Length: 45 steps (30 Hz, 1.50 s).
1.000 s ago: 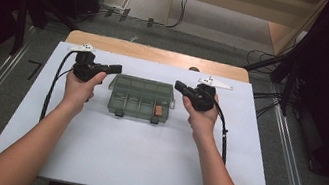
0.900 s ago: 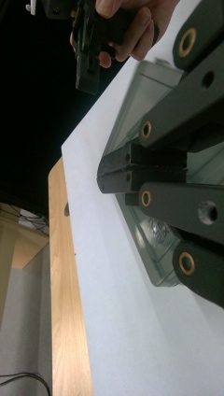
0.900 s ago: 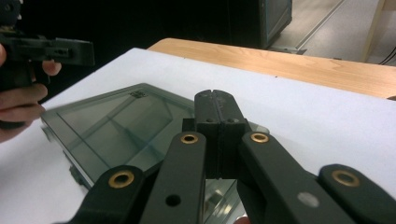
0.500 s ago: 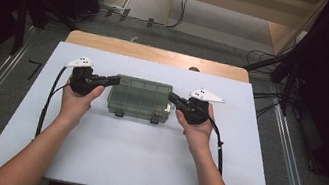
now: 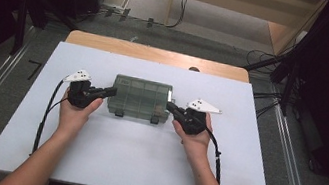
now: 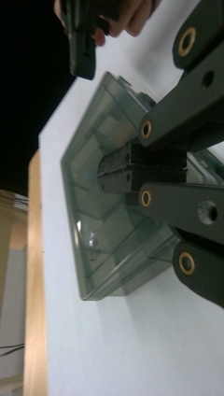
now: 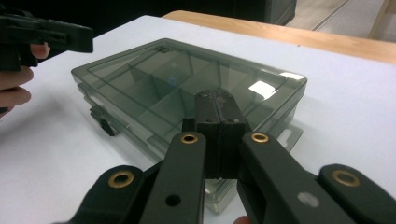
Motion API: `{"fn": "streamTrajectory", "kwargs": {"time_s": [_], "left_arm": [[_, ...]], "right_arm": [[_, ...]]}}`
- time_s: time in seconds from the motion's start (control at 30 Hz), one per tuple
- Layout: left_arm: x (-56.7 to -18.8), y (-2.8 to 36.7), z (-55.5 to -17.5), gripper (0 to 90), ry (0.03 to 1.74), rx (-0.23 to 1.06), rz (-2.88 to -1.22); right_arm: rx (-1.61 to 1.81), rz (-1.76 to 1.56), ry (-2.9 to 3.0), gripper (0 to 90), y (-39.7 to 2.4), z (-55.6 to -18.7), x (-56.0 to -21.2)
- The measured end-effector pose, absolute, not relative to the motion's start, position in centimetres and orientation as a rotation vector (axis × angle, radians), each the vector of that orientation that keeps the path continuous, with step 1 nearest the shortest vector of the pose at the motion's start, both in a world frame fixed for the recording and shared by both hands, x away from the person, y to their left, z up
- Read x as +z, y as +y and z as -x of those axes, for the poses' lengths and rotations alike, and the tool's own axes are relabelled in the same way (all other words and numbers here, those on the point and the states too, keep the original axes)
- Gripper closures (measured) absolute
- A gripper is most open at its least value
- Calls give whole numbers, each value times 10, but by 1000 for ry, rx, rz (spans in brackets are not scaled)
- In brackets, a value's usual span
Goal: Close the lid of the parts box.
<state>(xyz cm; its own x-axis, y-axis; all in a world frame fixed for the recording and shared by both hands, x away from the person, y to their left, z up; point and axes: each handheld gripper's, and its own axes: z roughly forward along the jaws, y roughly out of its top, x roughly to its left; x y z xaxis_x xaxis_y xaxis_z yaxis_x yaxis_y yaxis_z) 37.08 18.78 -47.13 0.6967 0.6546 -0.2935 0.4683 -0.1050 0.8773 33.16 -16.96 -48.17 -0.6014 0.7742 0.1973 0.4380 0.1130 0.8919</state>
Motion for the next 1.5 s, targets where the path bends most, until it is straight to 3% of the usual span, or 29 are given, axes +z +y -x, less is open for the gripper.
{"fn": "streamTrajectory", "kwargs": {"time_s": [1.13, 1.23, 1.3, 1.4, 1.5], "left_arm": [[-495, 180, -357, 900, 932, 239, -1806], [-494, 183, -356, 864, 903, 214, -1793], [-492, 184, -354, 713, 883, 213, -1797], [-486, 186, -349, 549, 844, 222, -1784], [-481, 190, -346, 350, 834, 194, -1749]], "right_arm": [[1385, -1186, 2092, 875, -162, -325, -505], [1444, -1203, 2111, 639, -163, -327, -504], [1439, -1185, 2103, 478, -162, -326, -502], [1513, -1175, 2103, 312, -164, -325, -497], [1516, -1155, 2098, 70, -165, -323, -489]]}}
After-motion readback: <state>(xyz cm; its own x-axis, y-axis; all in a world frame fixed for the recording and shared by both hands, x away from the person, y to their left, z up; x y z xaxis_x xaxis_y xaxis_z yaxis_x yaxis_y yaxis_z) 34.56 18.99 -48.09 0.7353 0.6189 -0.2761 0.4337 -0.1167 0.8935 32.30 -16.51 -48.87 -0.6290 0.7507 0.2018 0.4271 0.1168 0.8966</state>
